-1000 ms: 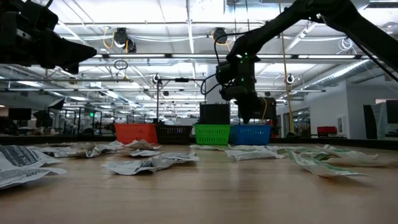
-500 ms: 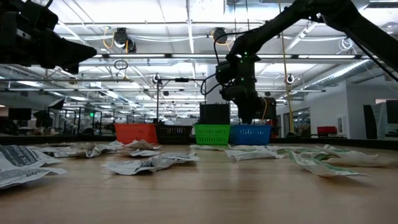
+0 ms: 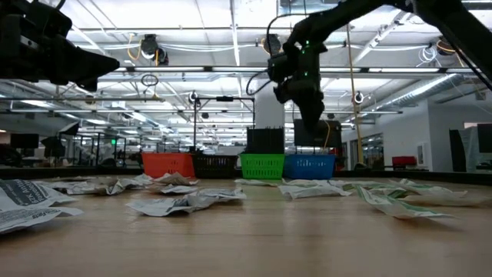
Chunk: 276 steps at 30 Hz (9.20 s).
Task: Pick & Place First Aid Supplies
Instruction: Put the green bandage into the green bin
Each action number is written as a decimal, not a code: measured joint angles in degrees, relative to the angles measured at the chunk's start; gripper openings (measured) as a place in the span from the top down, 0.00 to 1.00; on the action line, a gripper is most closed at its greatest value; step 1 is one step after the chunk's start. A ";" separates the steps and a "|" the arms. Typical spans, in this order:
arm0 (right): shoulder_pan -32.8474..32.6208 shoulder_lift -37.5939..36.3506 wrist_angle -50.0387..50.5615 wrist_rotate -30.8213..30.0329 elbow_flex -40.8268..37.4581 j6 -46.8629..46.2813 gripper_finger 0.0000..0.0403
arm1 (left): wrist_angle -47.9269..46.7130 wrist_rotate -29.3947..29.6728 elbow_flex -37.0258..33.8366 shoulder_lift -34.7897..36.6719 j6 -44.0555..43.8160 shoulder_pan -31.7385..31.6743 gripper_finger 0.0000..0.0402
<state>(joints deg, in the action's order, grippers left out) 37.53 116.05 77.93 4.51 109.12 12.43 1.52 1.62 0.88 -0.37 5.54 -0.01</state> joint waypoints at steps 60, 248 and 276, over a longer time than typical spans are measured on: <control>-33.78 -23.74 -16.12 -0.20 -32.85 -11.35 0.54 | 0.00 -0.02 0.00 0.01 0.01 0.00 0.91; -24.73 5.84 12.13 -1.50 17.90 -13.51 0.55 | 0.00 -0.02 0.01 -0.01 0.01 0.00 0.91; -54.19 1.46 12.08 -1.46 17.90 -46.33 0.58 | 0.00 -0.02 0.00 -0.01 0.01 -0.01 0.91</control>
<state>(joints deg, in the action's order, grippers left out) -16.66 117.51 90.02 3.05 127.02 -33.90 1.52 1.61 0.88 -0.37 5.54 -0.02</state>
